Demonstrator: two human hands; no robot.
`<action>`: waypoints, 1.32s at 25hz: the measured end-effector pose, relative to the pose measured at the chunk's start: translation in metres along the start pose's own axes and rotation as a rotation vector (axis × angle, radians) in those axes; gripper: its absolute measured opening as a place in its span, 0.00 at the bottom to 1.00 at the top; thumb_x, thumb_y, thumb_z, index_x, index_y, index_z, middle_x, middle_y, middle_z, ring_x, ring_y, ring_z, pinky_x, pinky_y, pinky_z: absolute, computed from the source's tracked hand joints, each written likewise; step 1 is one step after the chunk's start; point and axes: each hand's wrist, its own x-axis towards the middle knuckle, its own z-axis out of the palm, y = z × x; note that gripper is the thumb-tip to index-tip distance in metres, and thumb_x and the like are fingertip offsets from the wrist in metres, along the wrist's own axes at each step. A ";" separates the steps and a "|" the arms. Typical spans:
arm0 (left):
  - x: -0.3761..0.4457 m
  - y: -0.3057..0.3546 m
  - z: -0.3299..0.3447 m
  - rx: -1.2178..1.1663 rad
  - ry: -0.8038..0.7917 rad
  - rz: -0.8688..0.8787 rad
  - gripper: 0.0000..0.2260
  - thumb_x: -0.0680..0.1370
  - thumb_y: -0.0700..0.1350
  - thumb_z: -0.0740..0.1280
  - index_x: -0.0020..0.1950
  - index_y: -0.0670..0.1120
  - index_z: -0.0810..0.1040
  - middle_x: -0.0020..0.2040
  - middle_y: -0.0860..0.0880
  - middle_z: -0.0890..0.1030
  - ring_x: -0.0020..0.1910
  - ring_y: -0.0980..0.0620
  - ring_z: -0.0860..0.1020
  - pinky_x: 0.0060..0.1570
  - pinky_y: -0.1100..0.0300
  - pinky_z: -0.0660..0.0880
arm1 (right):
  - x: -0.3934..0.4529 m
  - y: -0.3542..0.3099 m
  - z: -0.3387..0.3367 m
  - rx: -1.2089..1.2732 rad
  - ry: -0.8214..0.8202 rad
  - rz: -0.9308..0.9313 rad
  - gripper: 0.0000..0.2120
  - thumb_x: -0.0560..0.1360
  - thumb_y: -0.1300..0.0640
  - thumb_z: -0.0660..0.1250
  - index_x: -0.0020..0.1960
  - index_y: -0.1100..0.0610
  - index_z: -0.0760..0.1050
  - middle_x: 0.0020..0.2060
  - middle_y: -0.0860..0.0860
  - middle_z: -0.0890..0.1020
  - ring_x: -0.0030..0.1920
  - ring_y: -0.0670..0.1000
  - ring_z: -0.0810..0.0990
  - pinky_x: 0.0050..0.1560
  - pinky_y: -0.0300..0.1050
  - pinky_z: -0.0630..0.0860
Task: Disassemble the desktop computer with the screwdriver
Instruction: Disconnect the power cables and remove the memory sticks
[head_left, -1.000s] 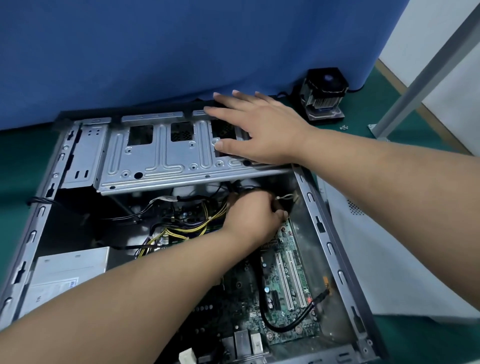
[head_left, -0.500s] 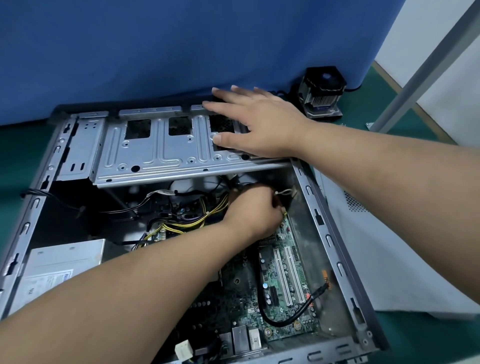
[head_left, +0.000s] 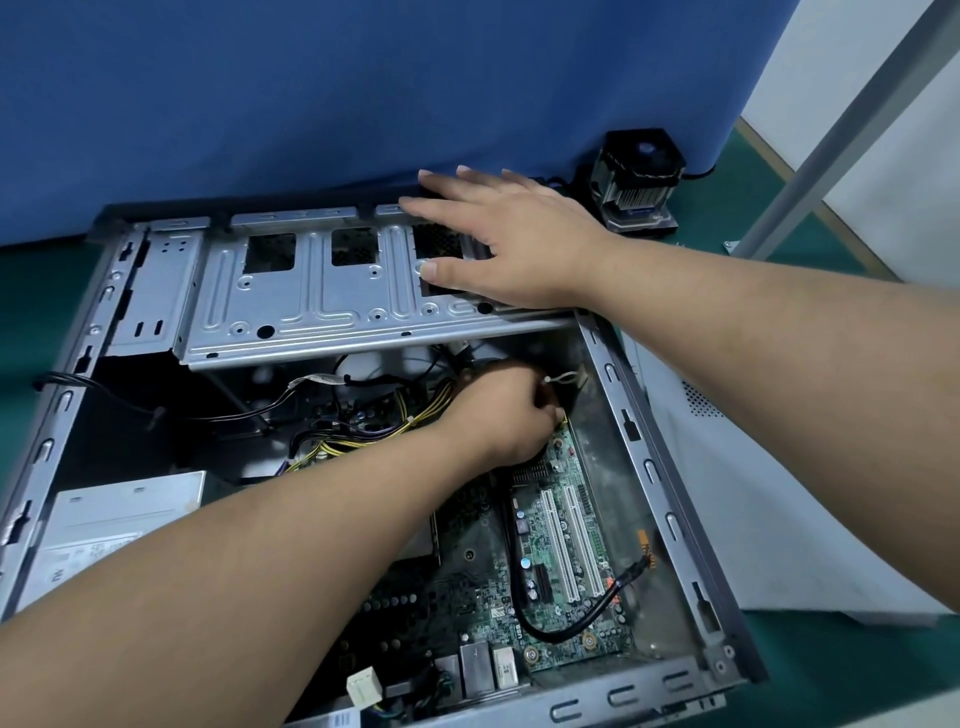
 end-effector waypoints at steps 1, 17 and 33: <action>-0.001 0.000 0.001 -0.003 0.015 0.004 0.13 0.80 0.51 0.69 0.38 0.51 0.70 0.45 0.48 0.77 0.48 0.45 0.77 0.44 0.59 0.67 | 0.000 0.000 0.000 -0.001 -0.002 0.003 0.32 0.80 0.29 0.52 0.81 0.37 0.55 0.82 0.41 0.54 0.82 0.50 0.51 0.81 0.54 0.46; -0.008 0.004 0.007 -0.042 0.014 -0.027 0.10 0.83 0.53 0.65 0.47 0.49 0.73 0.48 0.46 0.78 0.53 0.41 0.79 0.48 0.56 0.69 | 0.000 0.000 0.000 0.010 -0.006 0.014 0.33 0.79 0.28 0.51 0.81 0.36 0.55 0.82 0.41 0.54 0.82 0.49 0.51 0.81 0.55 0.47; -0.003 0.004 0.000 -0.079 -0.020 -0.054 0.08 0.82 0.53 0.68 0.49 0.50 0.73 0.52 0.45 0.80 0.56 0.42 0.79 0.46 0.60 0.66 | -0.002 -0.002 -0.002 0.011 -0.011 0.030 0.31 0.80 0.30 0.53 0.81 0.36 0.55 0.82 0.40 0.54 0.82 0.48 0.50 0.81 0.55 0.46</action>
